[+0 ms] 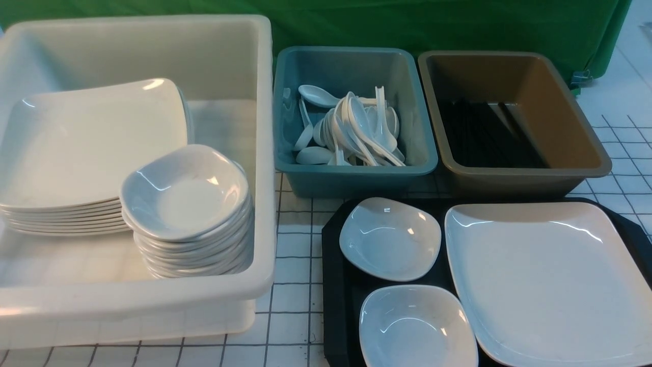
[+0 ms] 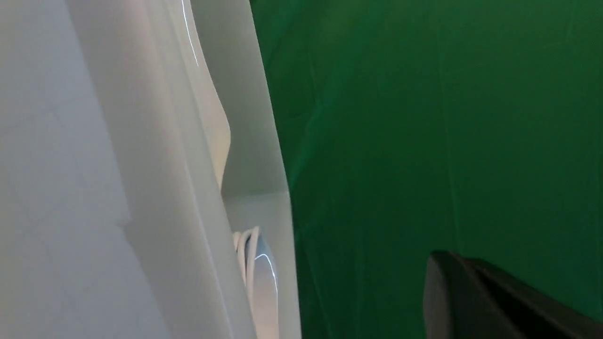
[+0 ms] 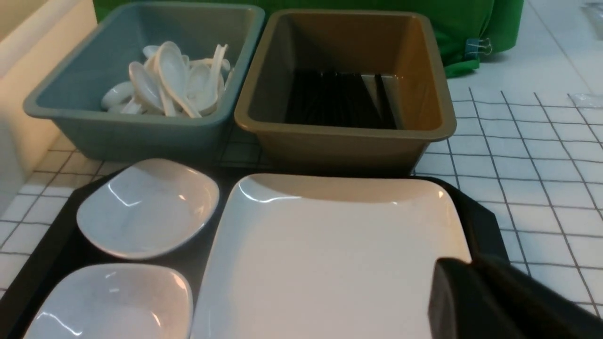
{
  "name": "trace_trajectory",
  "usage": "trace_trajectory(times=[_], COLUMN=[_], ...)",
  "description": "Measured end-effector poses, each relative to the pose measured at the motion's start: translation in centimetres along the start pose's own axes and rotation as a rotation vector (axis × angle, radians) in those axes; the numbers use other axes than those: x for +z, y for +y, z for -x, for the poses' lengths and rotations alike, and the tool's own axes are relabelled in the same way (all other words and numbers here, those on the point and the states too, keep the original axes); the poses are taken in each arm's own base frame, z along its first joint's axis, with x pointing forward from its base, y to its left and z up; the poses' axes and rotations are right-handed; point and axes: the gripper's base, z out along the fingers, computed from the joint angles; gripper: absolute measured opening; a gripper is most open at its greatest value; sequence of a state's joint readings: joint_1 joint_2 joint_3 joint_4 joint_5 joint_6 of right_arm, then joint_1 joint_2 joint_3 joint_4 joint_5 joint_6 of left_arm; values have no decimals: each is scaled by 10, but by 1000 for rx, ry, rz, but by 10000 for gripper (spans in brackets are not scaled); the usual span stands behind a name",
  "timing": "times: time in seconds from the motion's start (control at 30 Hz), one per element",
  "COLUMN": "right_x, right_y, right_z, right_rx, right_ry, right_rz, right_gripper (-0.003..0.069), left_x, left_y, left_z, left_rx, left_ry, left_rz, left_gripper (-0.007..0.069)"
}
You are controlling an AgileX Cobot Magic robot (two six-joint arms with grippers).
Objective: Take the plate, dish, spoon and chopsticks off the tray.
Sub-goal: Use the left arm to grab a small plate from the dinner plate
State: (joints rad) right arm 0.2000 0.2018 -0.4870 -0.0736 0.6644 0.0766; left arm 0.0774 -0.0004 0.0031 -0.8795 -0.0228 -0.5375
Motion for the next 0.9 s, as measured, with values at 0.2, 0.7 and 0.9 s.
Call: trace_trajectory(times=[0.2,0.7,0.9], right_x=[0,0,0], right_y=[0,0,0], right_z=[2,2,2], right_rx=[0,-5,-9], right_ry=[-19,-27,-27], right_rz=[1,2,2], right_gripper=[50,50,50], left_x=[-13,133,152], left_y=[-94,-171,-148], left_z=[2,-47,-109], left_rx=[392,837,824], left_ry=[94,1248,1452], left_rz=[-151,152,173], left_gripper=[5,5,5])
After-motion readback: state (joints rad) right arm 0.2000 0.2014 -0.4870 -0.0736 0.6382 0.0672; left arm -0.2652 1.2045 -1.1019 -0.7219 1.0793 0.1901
